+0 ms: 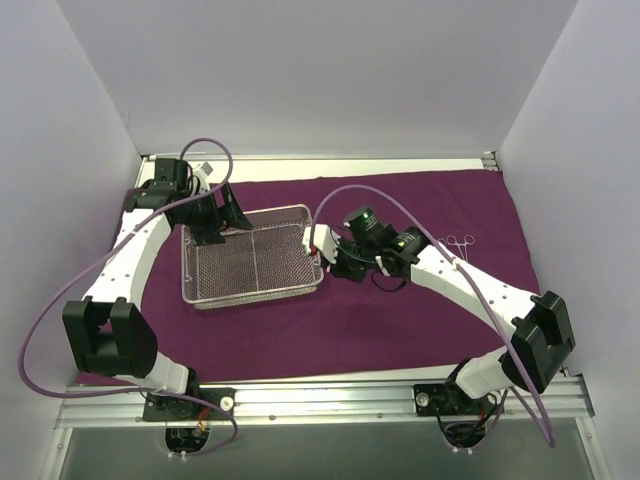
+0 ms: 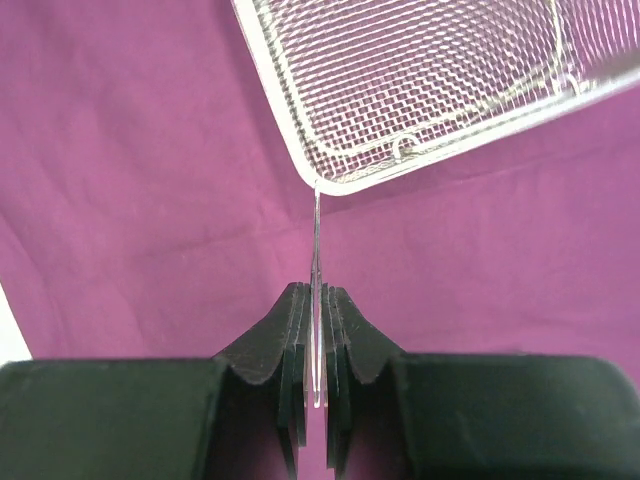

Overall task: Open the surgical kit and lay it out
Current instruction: Place the medical item in the surgical kit.

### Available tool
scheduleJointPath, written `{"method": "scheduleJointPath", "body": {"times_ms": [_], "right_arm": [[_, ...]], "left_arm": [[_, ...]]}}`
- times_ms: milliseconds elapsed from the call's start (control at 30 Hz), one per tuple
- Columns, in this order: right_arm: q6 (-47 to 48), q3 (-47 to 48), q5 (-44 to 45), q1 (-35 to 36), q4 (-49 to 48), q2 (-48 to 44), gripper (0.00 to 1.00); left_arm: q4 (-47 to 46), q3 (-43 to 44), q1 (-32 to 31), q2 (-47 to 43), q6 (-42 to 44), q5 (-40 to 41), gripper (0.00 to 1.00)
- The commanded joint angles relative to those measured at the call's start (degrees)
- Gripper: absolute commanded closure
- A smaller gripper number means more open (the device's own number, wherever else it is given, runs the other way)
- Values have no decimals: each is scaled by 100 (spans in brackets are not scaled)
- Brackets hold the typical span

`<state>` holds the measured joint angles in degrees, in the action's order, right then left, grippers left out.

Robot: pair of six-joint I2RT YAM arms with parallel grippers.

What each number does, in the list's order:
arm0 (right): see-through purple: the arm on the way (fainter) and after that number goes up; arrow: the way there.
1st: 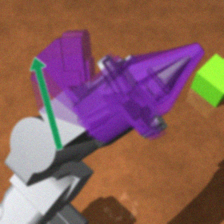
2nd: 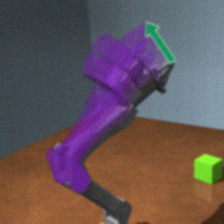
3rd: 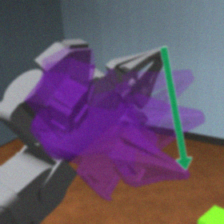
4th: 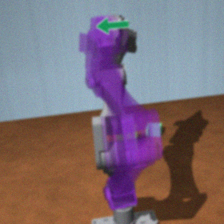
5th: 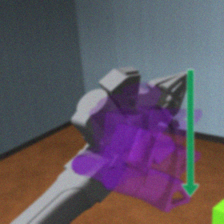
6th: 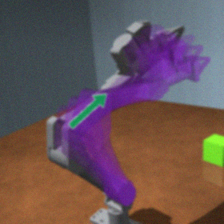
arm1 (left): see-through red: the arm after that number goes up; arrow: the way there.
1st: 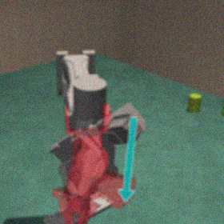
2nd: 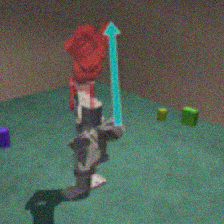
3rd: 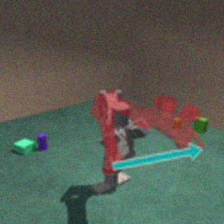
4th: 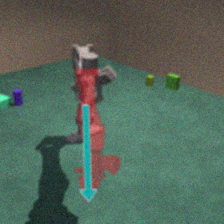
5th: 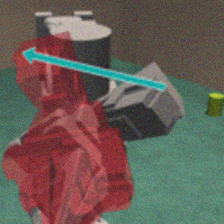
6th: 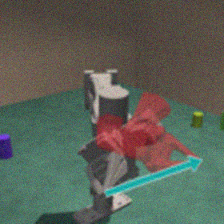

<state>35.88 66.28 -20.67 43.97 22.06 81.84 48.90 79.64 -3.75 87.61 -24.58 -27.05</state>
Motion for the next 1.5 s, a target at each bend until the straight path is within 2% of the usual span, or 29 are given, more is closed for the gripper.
{"method": "scheduleJointPath", "body": {"times_ms": [0,100,133,233,367,467,767,1067,1467], "right_arm": [[-1544,-63,-263,-186,-553,-134,100],[-2582,15,509,-432,-853,112,100],[-3178,95,676,-546,-775,208,100],[-4189,368,1248,-977,-519,630,100],[-5009,482,1776,-1223,-352,1017,100],[-5291,508,2346,-1259,-238,1262,100],[-5671,728,2840,-1496,35,2081,100],[-5407,1062,3138,-1593,149,2564,100],[-5337,1185,2990,-1654,35,3083,96]], "left_arm": [[488,228,-73,-210,252,1245,6],[611,219,-65,-166,366,1168,6],[611,193,-65,-166,427,1088,6],[585,123,-65,-218,524,825,6],[585,157,-65,-324,594,833,6],[620,289,-65,-324,621,780,6],[585,289,-65,-245,568,525,6],[585,228,-73,-192,559,420,6],[603,263,-65,-43,515,367,6]]}}
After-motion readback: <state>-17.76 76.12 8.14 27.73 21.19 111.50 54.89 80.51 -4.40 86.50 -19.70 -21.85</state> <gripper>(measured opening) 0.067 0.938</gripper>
